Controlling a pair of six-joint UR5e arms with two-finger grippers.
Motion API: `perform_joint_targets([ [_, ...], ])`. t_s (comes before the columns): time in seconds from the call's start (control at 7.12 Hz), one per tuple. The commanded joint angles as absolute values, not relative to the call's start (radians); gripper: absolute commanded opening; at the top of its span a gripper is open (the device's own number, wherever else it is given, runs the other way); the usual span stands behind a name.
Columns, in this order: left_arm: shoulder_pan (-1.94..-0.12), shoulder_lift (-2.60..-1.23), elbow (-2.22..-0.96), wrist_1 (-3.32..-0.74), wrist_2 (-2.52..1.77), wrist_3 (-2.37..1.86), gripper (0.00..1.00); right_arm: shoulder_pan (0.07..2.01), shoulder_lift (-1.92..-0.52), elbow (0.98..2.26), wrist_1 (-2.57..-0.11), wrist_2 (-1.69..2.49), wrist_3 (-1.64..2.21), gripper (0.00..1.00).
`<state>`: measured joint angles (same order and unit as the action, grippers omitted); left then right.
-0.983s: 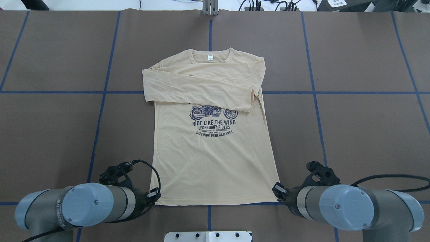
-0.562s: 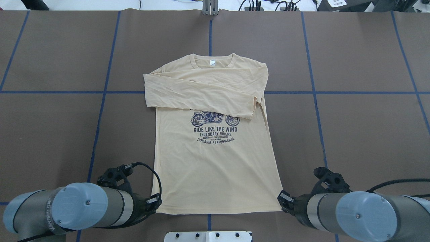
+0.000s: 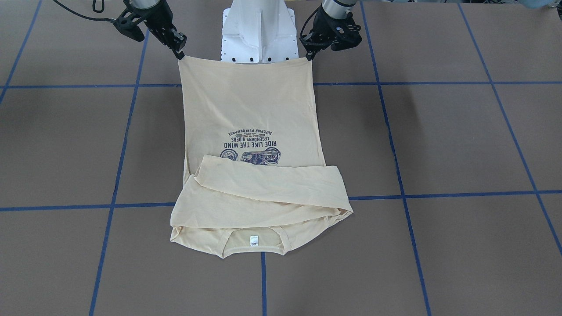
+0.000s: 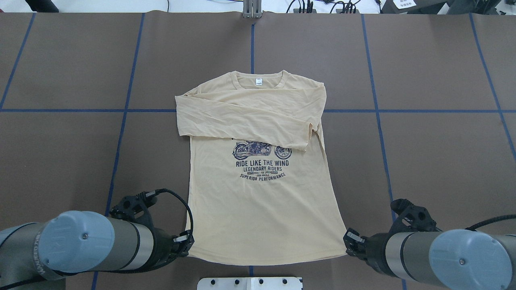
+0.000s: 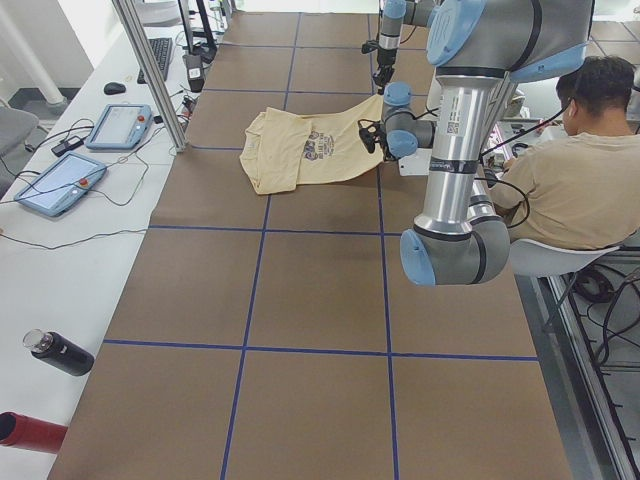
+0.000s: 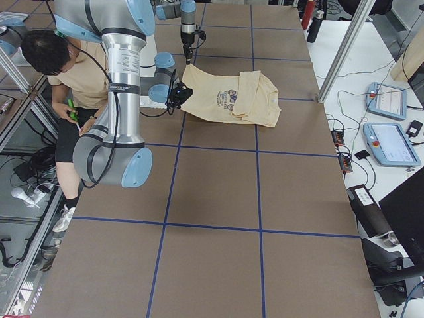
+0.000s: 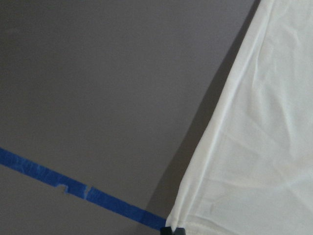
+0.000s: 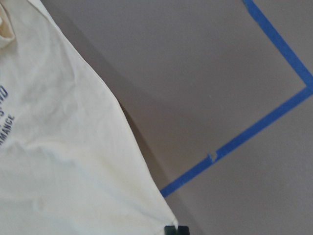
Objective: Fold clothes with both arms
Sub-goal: 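Lift the hem with both grippers and fold it toward the collar, then lay the hem onto the collar edge and open both grippers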
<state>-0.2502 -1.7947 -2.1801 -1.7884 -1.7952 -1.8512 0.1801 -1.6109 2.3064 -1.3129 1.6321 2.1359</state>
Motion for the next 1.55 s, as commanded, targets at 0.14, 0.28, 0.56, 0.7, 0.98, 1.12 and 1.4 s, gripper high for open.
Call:
perform_joint_targets([
  [0.14,-0.619,-1.962,-1.939,-1.818,-1.977,-1.608,0.00,0.594,-1.331,2.011,-1.342,1.921,1.917,0.00],
  [0.28,-0.688,-2.029,-1.792,-1.880,-1.977,-1.602,0.00,0.721,-1.208,1.902,-1.406,2.019,1.817,0.00],
  [0.56,-0.754,-2.048,-1.593,-2.111,-1.977,-1.600,0.00,0.799,-1.030,1.695,-1.492,2.033,1.697,0.00],
  [0.7,-0.787,-2.095,-1.528,-2.140,-1.977,-1.600,0.00,0.822,-0.973,1.612,-1.494,2.026,1.681,0.00],
  [0.98,-0.795,-2.138,-1.447,-2.176,-1.967,-1.600,0.00,0.828,-0.834,1.382,-1.486,1.982,1.594,0.00],
  [1.12,-0.796,-2.172,-1.360,-2.239,-1.948,-1.600,0.00,0.828,-0.797,1.286,-1.441,1.965,1.568,0.00],
  [1.4,-0.795,-2.262,-1.205,-2.279,-1.856,-1.600,0.00,0.825,-0.784,1.168,-1.333,1.939,1.545,0.00],
])
